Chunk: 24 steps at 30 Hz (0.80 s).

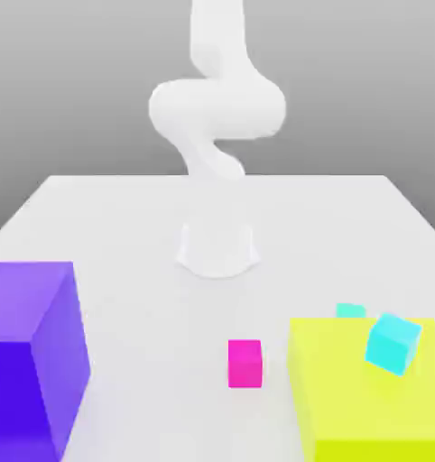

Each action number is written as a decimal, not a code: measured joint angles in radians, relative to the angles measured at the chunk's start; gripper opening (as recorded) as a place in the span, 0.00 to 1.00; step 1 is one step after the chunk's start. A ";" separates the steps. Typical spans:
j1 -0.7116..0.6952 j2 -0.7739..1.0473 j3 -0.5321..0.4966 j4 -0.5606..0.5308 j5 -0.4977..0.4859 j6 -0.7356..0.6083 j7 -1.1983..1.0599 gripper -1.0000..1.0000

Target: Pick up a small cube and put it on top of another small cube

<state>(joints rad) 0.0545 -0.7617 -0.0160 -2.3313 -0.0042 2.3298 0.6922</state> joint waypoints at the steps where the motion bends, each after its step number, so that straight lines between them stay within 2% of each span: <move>1: 0.024 0.016 -0.008 -0.013 -0.002 0.013 -0.046 0.50; 24: 0.517 0.366 -0.157 -0.300 -0.031 0.286 -1.042 0.50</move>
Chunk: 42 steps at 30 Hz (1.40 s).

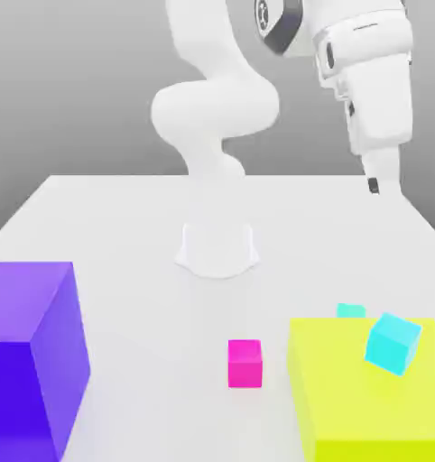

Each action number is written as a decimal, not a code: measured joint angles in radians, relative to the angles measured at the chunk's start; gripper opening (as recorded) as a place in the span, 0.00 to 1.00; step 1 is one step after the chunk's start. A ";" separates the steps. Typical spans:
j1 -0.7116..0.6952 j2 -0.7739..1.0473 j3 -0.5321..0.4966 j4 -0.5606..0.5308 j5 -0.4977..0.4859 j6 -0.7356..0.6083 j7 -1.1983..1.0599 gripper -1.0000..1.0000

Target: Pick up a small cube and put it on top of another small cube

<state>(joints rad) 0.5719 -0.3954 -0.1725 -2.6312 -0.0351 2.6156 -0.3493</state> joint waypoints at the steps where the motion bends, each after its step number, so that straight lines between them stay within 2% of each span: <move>1: 0.020 0.015 -0.005 -0.012 -0.001 0.012 -0.043 0.50; 14: 0.261 0.214 -0.050 -0.174 0.009 0.166 -0.622 0.50; 23: 0.386 0.352 -0.028 -0.285 0.013 0.273 -1.020 0.50; 26: 0.385 0.442 0.000 -0.279 0.083 0.344 -1.109 0.50; 31: 0.271 0.619 0.139 -0.246 0.190 0.487 -1.194 0.50; 32: 0.252 0.650 0.159 -0.241 0.194 0.512 -1.196 0.00; 38: 0.245 0.665 0.167 -0.239 0.198 0.523 -1.199 0.00; 42: 0.285 0.569 0.116 -0.255 0.160 0.445 -1.173 0.00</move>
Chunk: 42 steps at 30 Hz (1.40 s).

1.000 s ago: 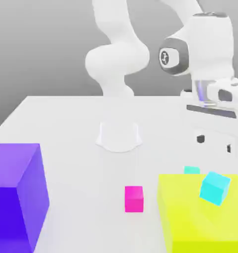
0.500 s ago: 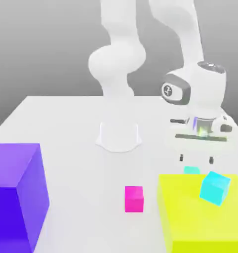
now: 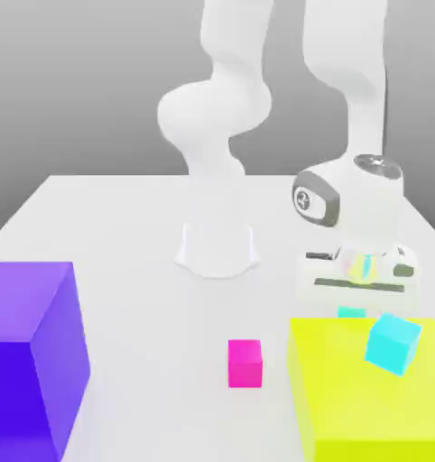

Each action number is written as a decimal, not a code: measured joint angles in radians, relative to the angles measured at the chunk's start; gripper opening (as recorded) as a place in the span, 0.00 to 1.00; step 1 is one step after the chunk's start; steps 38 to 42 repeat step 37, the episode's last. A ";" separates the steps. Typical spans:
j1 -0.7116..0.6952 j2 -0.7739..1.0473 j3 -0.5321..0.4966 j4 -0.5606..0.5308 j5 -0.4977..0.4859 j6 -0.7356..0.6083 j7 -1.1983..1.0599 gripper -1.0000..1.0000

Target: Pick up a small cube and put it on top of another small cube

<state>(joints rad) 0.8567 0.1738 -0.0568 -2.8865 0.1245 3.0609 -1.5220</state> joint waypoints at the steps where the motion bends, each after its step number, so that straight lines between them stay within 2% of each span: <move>1: 0.011 -0.034 -0.018 -0.007 -0.026 -0.028 0.019 0.00; 5: 0.012 -0.174 -0.045 -0.033 -0.118 -0.140 0.089 0.00; 7: -0.003 -0.205 -0.047 0.001 -0.121 -0.167 0.097 0.00; 11: -0.128 -0.278 -0.125 0.036 -0.166 -0.244 0.083 0.00; 18: -0.377 -0.391 -0.294 0.012 -0.289 -0.372 0.050 0.00; 20: -0.380 -0.380 -0.320 -0.003 -0.266 -0.372 0.019 0.00; 24: -0.324 -0.314 -0.353 0.001 -0.139 -0.338 -0.075 0.00; 32: -0.270 -0.182 -0.351 0.012 0.070 -0.236 -0.223 0.00; 37: -0.259 -0.119 -0.365 0.007 0.078 -0.150 -0.228 0.00; 42: -0.259 -0.119 -0.365 0.007 0.078 -0.150 -0.228 0.00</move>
